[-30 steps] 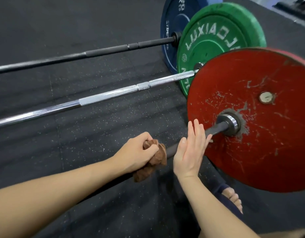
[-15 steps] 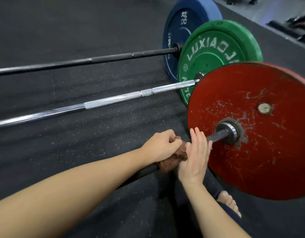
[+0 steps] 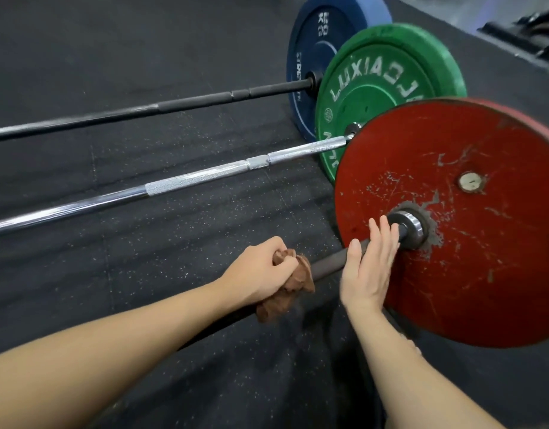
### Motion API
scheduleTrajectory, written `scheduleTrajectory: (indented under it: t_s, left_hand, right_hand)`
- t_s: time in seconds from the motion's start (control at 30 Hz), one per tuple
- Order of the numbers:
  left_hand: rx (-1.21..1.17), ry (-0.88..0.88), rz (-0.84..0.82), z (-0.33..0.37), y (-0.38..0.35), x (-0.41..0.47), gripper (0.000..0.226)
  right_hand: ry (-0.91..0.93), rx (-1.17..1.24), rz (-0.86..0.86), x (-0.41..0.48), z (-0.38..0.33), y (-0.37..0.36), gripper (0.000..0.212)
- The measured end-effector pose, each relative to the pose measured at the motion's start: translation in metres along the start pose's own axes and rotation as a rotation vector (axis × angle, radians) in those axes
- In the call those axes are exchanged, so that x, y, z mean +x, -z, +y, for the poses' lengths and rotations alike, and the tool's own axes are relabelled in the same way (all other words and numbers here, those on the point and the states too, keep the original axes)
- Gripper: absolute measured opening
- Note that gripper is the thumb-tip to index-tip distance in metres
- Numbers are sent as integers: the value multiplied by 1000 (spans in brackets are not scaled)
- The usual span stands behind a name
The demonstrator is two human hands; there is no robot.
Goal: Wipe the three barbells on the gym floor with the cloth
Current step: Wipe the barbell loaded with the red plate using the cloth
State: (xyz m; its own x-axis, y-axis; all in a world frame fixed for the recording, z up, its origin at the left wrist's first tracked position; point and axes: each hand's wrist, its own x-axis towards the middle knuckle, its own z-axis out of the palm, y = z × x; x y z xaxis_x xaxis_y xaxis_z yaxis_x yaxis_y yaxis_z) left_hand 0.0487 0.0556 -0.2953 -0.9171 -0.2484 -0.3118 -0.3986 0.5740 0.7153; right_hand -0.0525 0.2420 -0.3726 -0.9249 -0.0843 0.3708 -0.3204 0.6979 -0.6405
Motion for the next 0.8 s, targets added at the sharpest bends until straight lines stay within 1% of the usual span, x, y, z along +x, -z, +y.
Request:
scheduleTrajectory:
  t_s: [0.17, 0.3, 0.43, 0.53, 0.6, 0.8]
  left_hand:
    - [-21, 16, -17, 18, -14, 25, 25]
    - [-27, -15, -31, 48, -34, 51, 20]
    - [-50, -49, -62, 75, -49, 81, 22]
    - [-55, -63, -93, 77, -48, 84, 20]
    - [-70, -59, -60, 74, -47, 79, 21]
    - [-92, -94, 54, 72, -48, 54, 20]
  right_hand:
    - [6, 89, 48, 1, 4, -9, 56]
    - [26, 95, 46, 1, 8, -10, 54]
    - [50, 121, 70, 0, 11, -12, 50]
    - [55, 153, 68, 0, 12, -11, 57]
    - [64, 151, 61, 1, 12, -11, 59]
    - [59, 59, 55, 1, 12, -8, 52]
